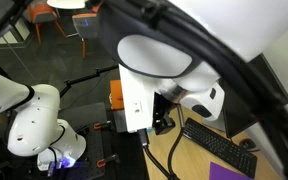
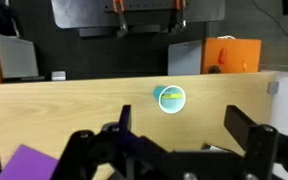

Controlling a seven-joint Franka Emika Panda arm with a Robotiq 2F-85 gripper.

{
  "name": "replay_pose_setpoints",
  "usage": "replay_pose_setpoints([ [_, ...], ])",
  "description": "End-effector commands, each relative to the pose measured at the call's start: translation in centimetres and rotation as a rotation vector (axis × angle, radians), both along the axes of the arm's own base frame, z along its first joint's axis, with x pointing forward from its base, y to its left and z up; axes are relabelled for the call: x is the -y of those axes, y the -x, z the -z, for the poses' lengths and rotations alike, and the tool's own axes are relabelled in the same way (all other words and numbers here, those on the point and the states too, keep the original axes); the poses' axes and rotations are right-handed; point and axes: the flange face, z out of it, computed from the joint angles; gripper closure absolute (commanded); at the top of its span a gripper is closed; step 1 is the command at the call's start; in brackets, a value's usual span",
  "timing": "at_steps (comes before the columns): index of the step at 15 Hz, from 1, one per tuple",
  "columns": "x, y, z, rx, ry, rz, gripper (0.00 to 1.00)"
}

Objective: Remove the yellow marker from the blue cup

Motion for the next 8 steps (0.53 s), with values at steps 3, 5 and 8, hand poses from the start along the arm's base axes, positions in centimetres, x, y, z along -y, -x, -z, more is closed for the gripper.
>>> replay_pose_setpoints([
  [3, 0.0, 0.0, -0.1, 0.000, 0.000, 0.000, 0.00],
  [5, 0.0, 0.0, -0.1, 0.000, 0.000, 0.000, 0.00],
  [8, -1.4, -0.8, 1.8, 0.002, 0.041, 0.156, 0.00],
])
